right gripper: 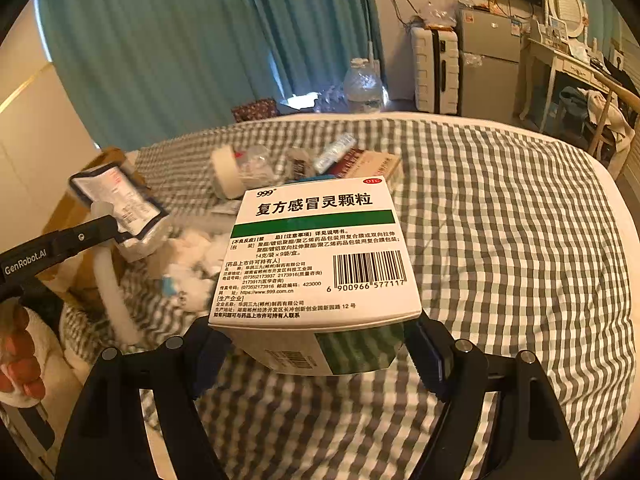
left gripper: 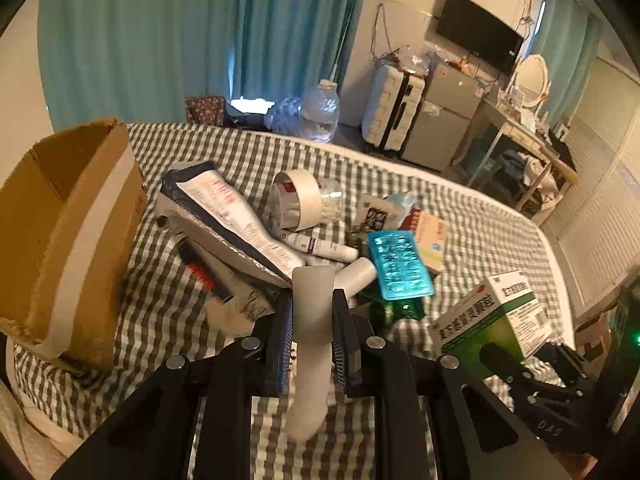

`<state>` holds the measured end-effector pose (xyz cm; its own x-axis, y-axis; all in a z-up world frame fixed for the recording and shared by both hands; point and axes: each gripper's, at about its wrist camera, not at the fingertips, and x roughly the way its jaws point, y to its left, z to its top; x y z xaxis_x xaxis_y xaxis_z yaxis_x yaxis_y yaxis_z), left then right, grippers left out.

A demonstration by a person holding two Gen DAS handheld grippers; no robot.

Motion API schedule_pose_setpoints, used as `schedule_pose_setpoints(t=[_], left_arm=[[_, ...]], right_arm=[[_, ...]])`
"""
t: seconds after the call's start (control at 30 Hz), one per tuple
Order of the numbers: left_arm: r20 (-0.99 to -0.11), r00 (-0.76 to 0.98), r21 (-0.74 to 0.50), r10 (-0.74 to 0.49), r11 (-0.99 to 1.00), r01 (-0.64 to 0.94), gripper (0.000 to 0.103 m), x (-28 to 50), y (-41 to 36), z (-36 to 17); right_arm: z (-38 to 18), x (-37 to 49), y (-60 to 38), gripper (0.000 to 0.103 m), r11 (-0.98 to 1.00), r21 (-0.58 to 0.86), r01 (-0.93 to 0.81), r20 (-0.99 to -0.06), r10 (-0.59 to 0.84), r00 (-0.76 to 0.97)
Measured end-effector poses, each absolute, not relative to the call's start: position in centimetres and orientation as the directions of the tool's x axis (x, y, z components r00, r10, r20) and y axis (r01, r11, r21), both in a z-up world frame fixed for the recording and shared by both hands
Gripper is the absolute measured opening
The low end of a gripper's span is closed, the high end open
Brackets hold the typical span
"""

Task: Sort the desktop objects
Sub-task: 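Grasp the white plastic bottle with the left tool while the right tool holds the white medicine box, then carry the bottle and medicine box to the cardboard box and release both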

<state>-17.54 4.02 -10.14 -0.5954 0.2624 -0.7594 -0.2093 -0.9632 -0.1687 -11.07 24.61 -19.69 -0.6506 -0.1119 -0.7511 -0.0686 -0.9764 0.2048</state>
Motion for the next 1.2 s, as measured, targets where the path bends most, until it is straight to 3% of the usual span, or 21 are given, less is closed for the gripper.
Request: schedule_pose_setpoints(t=[0.3,0.67,0.77,0.83,0.93,0.97,1.0,1.03,1.2], left_arm=[[-0.745,-0.607,-0.158,0.276,-0.958,-0.241,0.018,-13.7,5.1,-8.3],[-0.865,-0.469,-0.126,0.178,-0.982,-0.140,0.018,-13.8,4.8,-18.3],[-0.876,-0.462,-0.099,0.139,-0.989,-0.110,0.027,-13.7,4.7,-19.9],[-0.893,-0.435,-0.083,0.120,-0.991,-0.103,0.044,-13.6,4.6,-20.8],[-0.916,-0.382,-0.092,0.121,-0.991,-0.095,0.044,-12.9,4.3,-22.9],[-0.918,-0.378,-0.095,0.123,-0.991,-0.092,0.042,-12.5,4.2,-23.5],[-0.914,-0.387,-0.094,0.122,-0.991,-0.091,0.021,-11.9,4.1,-23.9],[-0.912,-0.390,-0.096,0.125,-0.991,-0.092,0.009,-11.5,4.1,-24.0],[-0.882,-0.417,-0.179,0.218,-0.975,-0.132,0.008,-9.6,3.4,-21.7]], right_arm=[[-16.9,-8.1,22.6,0.078,-0.975,0.222,-0.028,-0.709,-0.141,-0.691],[-16.4,-7.6,23.9,0.079,-0.958,0.283,-0.045,-0.691,-0.171,-0.702],[-16.8,-7.7,23.7,0.079,-0.959,0.280,-0.047,-0.699,-0.170,-0.694],[-17.4,-7.9,23.6,0.079,-0.960,0.277,-0.051,-0.711,-0.169,-0.683],[-18.2,-8.9,23.9,0.079,-0.959,0.276,-0.061,-0.728,-0.168,-0.665],[-18.4,-8.9,23.8,0.079,-0.959,0.277,-0.063,-0.732,-0.168,-0.660],[-18.6,-9.0,23.8,0.079,-0.959,0.276,-0.065,-0.735,-0.167,-0.657],[-18.7,-9.1,23.8,0.079,-0.960,0.274,-0.066,-0.738,-0.165,-0.654],[-18.7,-8.9,23.6,0.079,-0.965,0.257,-0.062,-0.737,-0.154,-0.658]])
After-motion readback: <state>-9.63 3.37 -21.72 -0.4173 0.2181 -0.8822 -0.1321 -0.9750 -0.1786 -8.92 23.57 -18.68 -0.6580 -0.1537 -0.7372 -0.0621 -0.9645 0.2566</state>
